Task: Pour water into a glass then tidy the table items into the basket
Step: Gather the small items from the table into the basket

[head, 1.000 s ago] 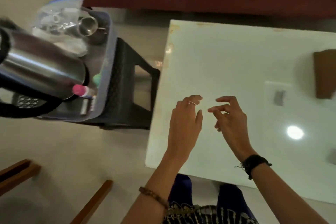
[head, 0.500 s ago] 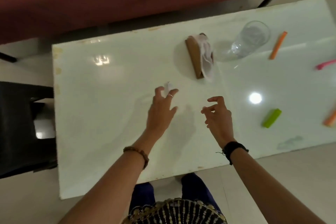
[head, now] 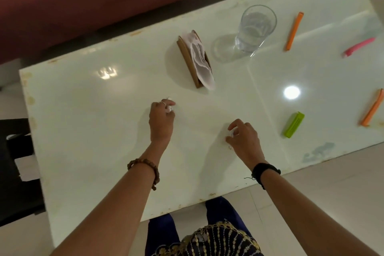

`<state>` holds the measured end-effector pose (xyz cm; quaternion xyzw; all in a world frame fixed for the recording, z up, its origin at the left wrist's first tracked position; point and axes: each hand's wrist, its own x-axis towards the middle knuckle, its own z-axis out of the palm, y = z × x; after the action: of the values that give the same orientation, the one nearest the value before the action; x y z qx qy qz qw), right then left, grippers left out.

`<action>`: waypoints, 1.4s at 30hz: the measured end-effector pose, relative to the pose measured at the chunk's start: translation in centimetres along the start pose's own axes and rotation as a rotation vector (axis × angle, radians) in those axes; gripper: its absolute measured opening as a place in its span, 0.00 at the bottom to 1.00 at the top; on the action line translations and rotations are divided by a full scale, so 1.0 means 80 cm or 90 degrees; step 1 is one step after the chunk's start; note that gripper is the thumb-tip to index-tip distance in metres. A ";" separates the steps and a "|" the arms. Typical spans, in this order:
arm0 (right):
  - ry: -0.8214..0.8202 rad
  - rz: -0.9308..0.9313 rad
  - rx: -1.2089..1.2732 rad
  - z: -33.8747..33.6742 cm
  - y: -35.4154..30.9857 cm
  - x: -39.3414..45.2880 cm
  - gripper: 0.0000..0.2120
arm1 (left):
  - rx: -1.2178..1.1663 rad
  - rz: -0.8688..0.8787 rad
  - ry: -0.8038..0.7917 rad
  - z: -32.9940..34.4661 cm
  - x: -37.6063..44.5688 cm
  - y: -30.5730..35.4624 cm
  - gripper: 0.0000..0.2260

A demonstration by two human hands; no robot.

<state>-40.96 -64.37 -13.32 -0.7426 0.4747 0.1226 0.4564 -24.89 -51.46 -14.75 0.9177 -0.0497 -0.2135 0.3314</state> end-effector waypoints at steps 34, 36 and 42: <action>-0.456 -0.490 -0.176 0.603 -0.475 -0.324 0.06 | 0.009 -0.235 0.195 -0.591 -0.105 -0.481 0.16; -0.415 -0.531 -0.272 0.629 -0.466 -0.331 0.09 | 0.113 -0.243 0.108 -0.586 -0.086 -0.498 0.13; -0.262 -0.541 -0.409 0.663 -0.450 -0.334 0.09 | 0.235 -0.314 0.023 -0.572 -0.064 -0.514 0.11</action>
<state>-12.09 -1.61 -6.05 -0.9306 -0.0258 0.2087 0.2997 -12.17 8.49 -7.22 0.9503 0.1426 -0.2585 0.0984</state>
